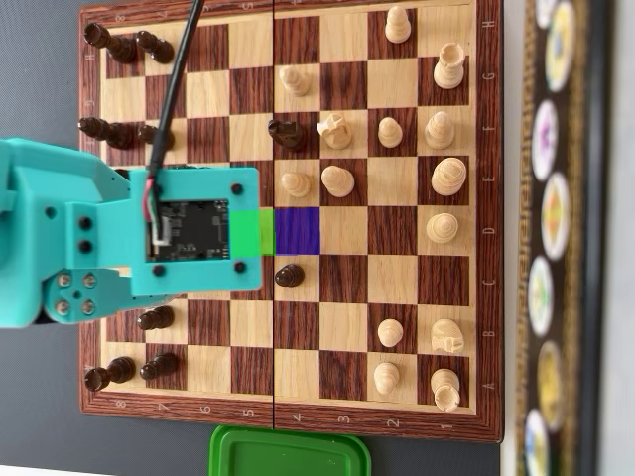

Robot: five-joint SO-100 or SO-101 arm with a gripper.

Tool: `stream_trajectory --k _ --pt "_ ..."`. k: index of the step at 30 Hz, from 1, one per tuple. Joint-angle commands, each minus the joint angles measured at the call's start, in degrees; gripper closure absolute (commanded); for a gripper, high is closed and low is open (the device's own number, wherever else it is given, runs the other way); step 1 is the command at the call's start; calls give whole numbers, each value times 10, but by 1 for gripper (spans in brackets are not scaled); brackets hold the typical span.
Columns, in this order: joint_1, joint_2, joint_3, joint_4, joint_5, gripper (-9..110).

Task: Play chess

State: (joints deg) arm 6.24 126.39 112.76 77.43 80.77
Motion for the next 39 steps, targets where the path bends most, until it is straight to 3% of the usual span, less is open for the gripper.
stream_trajectory --k 1,12,20,39 --pt "4 46 17 -47 5 90" --pt "-10 190 159 -230 11 90" --pt "-54 268 257 -406 90 90" --pt "-62 548 544 -889 137 90"
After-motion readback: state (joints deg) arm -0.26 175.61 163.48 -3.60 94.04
